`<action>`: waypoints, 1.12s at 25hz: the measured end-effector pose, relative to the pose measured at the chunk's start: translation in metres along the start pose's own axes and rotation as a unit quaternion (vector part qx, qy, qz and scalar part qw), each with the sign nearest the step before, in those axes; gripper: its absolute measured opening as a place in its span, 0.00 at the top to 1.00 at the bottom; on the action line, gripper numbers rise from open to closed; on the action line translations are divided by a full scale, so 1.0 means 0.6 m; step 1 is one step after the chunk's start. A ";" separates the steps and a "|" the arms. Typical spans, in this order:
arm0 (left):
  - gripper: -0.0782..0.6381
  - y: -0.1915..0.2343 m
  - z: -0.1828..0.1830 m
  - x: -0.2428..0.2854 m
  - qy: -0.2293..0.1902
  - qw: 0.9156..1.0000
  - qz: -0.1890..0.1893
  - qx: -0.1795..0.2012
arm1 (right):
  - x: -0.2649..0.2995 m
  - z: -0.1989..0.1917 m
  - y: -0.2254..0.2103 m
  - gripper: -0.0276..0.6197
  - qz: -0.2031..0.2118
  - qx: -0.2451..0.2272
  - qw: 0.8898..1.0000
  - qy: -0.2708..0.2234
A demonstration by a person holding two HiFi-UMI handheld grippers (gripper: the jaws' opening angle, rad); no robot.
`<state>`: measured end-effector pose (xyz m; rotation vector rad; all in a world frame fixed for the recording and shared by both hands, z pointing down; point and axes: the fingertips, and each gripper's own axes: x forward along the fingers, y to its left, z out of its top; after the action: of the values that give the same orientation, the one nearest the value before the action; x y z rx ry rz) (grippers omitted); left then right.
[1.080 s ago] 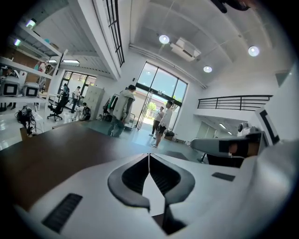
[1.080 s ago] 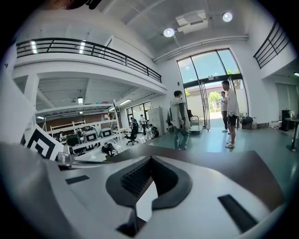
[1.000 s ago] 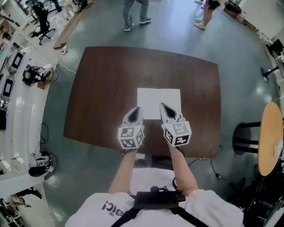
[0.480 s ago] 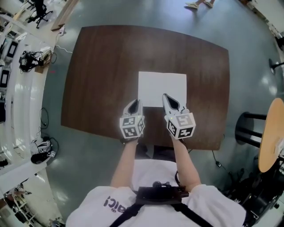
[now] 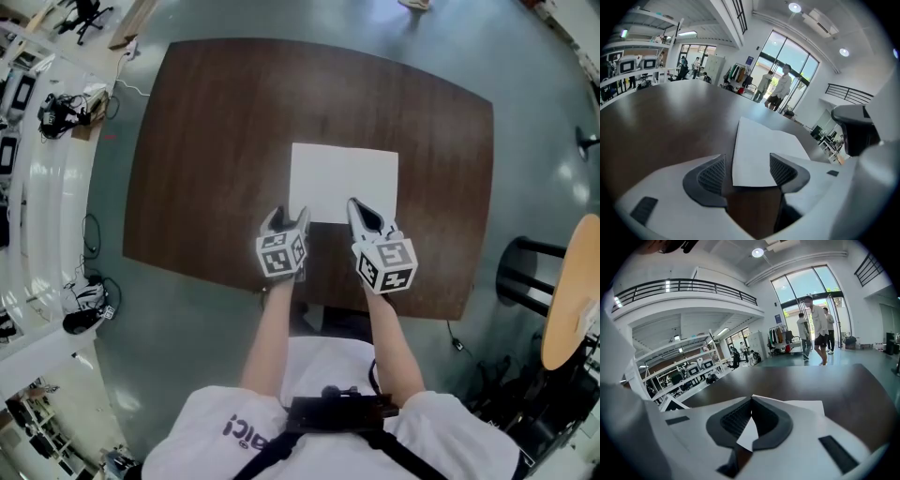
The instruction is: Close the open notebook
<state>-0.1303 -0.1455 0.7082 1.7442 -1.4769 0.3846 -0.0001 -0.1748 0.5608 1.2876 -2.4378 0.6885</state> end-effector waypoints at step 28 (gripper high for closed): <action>0.63 0.033 -0.040 0.031 0.001 0.994 0.106 0.025 | 0.004 -0.024 0.002 0.95 0.022 0.020 1.000 0.003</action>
<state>-0.1376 -0.1406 0.7433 1.6292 -1.6700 0.5359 -0.0017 -0.1680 0.5738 1.2481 -2.4651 0.7544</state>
